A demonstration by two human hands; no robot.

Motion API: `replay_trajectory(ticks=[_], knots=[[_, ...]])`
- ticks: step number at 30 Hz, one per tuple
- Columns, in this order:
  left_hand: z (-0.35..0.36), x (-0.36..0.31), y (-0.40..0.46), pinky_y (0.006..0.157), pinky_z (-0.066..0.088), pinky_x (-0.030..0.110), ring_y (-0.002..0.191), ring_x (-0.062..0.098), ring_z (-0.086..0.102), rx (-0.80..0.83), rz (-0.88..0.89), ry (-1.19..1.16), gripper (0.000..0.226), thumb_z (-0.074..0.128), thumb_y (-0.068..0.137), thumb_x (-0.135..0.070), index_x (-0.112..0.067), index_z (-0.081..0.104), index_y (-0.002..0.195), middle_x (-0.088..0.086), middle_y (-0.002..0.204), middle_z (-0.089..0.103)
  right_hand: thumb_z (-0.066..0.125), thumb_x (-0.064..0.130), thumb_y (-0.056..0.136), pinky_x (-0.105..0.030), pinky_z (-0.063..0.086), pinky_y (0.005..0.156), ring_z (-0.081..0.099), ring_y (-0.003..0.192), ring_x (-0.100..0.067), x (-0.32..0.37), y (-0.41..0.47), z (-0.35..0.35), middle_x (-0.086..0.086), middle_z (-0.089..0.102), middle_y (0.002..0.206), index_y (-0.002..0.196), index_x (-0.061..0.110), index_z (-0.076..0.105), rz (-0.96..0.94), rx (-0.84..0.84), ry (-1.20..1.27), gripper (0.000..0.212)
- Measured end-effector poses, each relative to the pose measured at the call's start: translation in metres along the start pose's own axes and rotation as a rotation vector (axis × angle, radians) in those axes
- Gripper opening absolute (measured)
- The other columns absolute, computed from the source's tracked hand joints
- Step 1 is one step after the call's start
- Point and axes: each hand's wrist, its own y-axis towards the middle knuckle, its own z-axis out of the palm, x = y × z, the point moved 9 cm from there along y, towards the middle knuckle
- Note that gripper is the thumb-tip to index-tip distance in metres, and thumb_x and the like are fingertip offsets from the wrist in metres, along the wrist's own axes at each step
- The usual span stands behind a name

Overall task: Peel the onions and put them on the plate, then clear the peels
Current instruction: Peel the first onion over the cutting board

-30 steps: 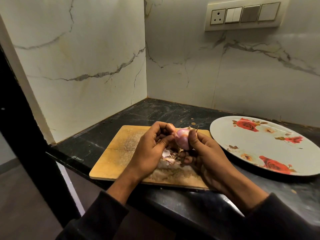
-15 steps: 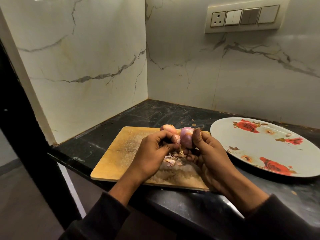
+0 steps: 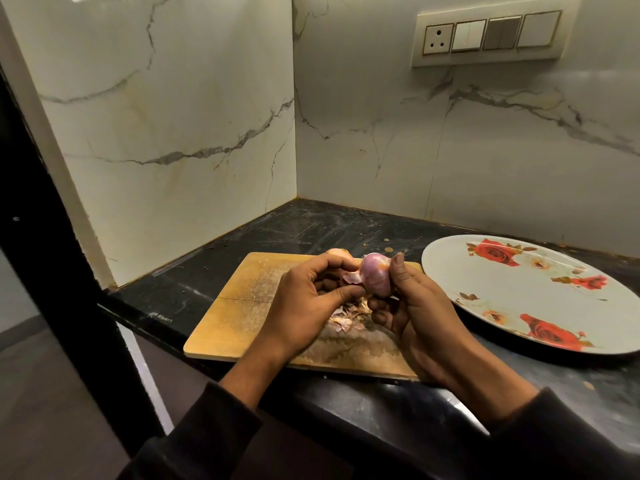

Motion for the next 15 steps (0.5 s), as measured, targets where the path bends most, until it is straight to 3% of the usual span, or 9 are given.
replay_trajectory(ticks=[6, 10, 15], knots=[[-0.001, 0.006, 0.001, 0.074, 0.057, 0.021, 0.082, 0.005, 0.071, -0.011, 0.0, 0.076, 0.007, 0.074, 0.087, -0.008, -0.012, 0.073, 0.093, -0.005, 0.087, 0.073, 0.045, 0.04, 0.103, -0.021, 0.05, 0.051, 0.064, 0.065, -0.013, -0.001, -0.002, 0.003, -0.006, 0.076, 0.085, 0.116, 0.012, 0.068, -0.014, 0.035, -0.08, 0.039], [0.004, 0.01, 0.002, 0.07, 0.052, 0.016, 0.079, 0.001, 0.067, 0.049, -0.03, 0.081, 0.015, 0.066, 0.093, -0.006, -0.019, 0.07, 0.088, -0.015, 0.081, 0.07, 0.043, 0.036, 0.105, -0.025, 0.056, 0.059, 0.069, 0.076, -0.019, -0.004, -0.003, 0.007, -0.016, 0.076, 0.1, 0.12, 0.008, 0.066, 0.014, 0.07, -0.031, 0.039], [0.005, 0.012, 0.002, 0.071, 0.05, 0.015, 0.08, -0.001, 0.064, 0.086, -0.032, 0.068, 0.016, 0.061, 0.096, -0.007, -0.02, 0.067, 0.089, -0.018, 0.082, 0.068, 0.046, 0.028, 0.104, -0.023, 0.055, 0.055, 0.063, 0.062, -0.015, -0.004, -0.002, 0.007, -0.013, 0.074, 0.086, 0.119, 0.008, 0.063, 0.0, 0.058, 0.071, 0.031]])
